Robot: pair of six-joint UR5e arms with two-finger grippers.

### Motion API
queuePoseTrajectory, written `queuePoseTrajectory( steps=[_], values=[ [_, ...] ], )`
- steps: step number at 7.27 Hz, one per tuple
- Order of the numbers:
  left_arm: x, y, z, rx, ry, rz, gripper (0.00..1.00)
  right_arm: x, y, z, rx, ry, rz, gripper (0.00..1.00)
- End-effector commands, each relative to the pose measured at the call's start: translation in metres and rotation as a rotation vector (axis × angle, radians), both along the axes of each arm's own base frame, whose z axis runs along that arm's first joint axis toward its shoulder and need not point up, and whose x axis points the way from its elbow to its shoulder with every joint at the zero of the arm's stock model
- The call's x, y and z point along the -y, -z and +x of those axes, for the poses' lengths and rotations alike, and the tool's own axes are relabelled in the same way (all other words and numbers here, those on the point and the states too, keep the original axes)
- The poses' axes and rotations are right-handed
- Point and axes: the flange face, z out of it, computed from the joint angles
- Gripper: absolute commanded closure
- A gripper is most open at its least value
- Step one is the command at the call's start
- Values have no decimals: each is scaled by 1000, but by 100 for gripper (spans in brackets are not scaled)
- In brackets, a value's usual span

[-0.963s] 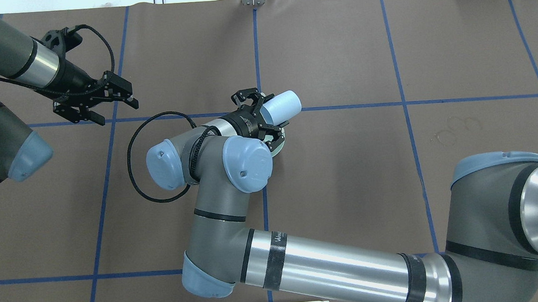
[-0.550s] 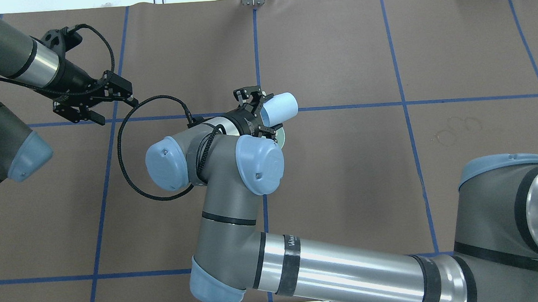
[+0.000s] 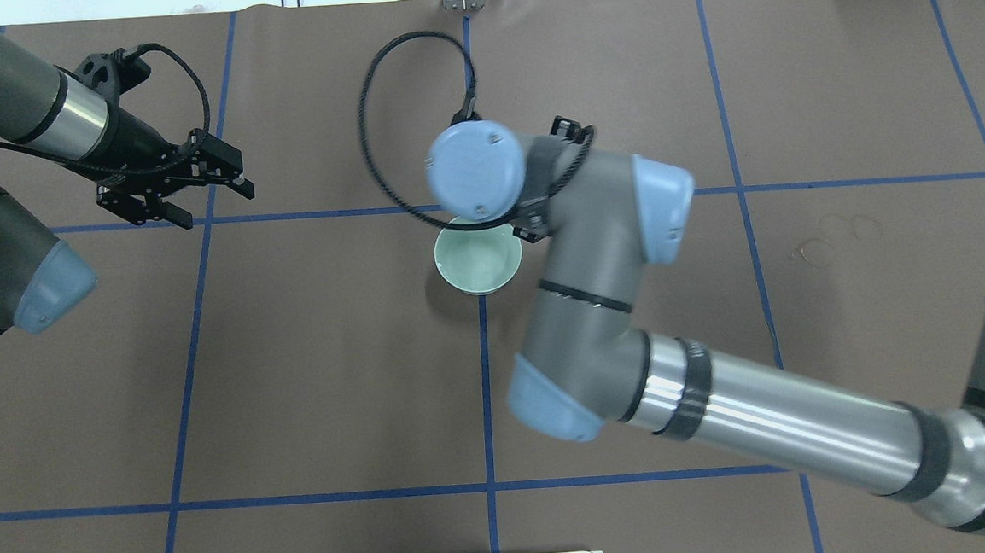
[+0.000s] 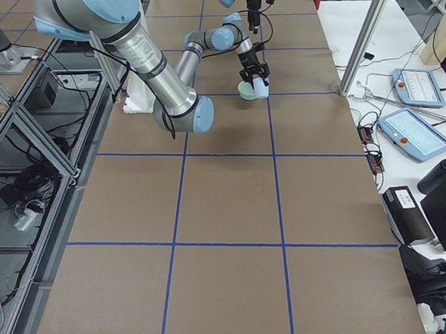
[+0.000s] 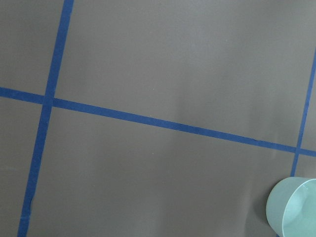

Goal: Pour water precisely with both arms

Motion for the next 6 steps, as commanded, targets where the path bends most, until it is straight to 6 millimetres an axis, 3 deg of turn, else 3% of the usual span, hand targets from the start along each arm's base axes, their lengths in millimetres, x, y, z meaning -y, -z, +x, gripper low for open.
queuePoseTrajectory(
  steps=[1,3,4,6],
  values=[
    [0,-1,0,1,1,0,1,6,-91,123,412,-235,-183,100],
    [1,-2,1,3,1,-3,1,9,-174,216,521,-295,-231,100],
    [0,-1,0,1,1,0,1,-6,-220,252,557,-356,-239,100],
    [-3,-10,-3,10,4,-11,1,-36,-292,285,604,-522,-363,100]
  ],
)
